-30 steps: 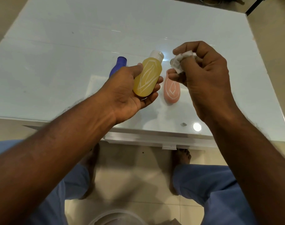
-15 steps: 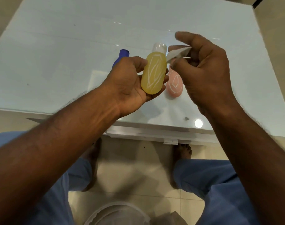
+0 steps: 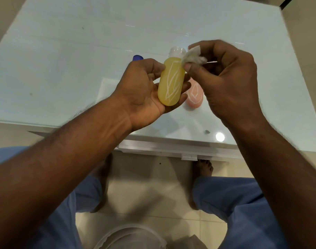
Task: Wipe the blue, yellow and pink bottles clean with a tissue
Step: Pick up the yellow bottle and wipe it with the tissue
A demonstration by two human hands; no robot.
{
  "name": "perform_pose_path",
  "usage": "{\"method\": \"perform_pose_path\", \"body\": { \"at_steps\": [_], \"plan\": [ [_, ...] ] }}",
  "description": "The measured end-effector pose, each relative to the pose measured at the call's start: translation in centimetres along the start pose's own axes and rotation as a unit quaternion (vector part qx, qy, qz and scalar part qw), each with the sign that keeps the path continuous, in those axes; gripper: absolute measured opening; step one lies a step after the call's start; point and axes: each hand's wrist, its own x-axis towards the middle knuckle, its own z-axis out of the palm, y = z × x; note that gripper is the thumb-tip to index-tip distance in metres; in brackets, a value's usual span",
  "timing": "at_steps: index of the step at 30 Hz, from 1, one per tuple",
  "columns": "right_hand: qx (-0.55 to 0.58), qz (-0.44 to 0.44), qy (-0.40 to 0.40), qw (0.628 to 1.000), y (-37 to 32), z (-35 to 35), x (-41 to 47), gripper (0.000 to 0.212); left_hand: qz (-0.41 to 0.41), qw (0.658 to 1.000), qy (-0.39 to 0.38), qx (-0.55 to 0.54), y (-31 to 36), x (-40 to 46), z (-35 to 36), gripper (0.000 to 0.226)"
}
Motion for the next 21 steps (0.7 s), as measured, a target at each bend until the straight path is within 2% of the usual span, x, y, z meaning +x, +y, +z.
{"method": "perform_pose_path", "body": {
  "at_steps": [5, 10, 17, 21],
  "plan": [
    [-0.025, -0.052, 0.021, 0.998, 0.1, -0.6, 0.2, 0.023, 0.006, 1.000, -0.013, 0.003, 0.1, -0.3, 0.6, 0.029],
    [-0.093, -0.136, 0.023, 0.986, 0.6, -0.2, 0.0, 0.019, 0.013, 0.999, -0.014, -0.031, -0.2, -0.3, 0.7, 0.025],
    [-0.086, -0.166, -0.037, 0.982, 0.4, 0.7, -0.9, 0.017, 0.050, 0.995, -0.018, -0.088, 0.0, 0.5, 0.0, 0.056],
    [-0.041, -0.152, -0.084, 0.984, 0.5, 1.1, -1.3, 0.016, 0.067, 0.996, -0.005, -0.058, 0.5, 0.8, -0.4, 0.044]
  ]
}}
